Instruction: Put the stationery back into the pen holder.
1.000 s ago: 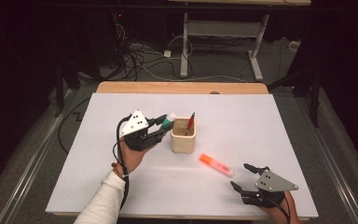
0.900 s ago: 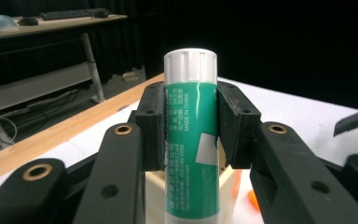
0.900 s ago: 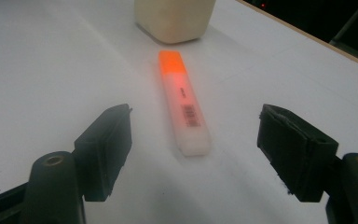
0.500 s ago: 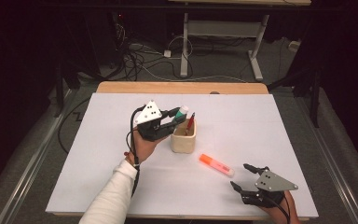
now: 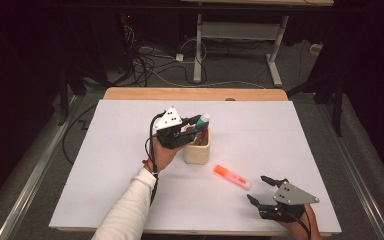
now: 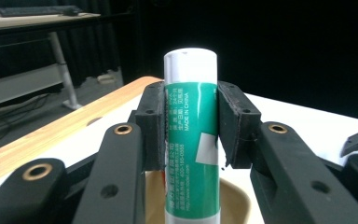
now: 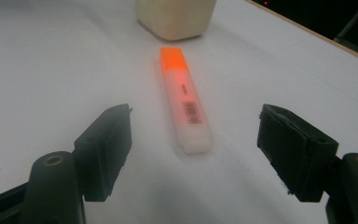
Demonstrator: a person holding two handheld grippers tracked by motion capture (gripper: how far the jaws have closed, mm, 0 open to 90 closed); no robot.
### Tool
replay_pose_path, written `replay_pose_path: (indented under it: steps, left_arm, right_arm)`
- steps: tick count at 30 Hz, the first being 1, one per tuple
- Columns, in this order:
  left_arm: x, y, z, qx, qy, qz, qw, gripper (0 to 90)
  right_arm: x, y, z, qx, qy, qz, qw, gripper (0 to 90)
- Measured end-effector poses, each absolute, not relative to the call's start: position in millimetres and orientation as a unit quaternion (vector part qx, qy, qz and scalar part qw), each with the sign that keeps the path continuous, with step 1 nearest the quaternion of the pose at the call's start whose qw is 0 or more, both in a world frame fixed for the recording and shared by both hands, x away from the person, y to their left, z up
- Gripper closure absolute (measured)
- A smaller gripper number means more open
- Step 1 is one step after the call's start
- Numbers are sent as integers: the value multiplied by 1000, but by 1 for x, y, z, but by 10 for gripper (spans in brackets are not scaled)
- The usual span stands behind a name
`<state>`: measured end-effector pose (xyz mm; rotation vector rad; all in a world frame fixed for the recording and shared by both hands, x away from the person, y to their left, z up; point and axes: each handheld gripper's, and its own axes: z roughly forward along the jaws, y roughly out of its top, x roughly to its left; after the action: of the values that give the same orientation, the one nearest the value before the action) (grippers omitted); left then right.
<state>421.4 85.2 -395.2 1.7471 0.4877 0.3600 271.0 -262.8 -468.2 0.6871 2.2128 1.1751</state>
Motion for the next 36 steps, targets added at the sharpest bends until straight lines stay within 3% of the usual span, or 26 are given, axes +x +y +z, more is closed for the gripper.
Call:
replay_pose_path:
  steps: [36]
  left_arm:
    - [417, 97, -419, 762, 231, 164, 582, 628]
  right_arm:
    - [270, -262, -466, 250, 820, 437, 272, 261]
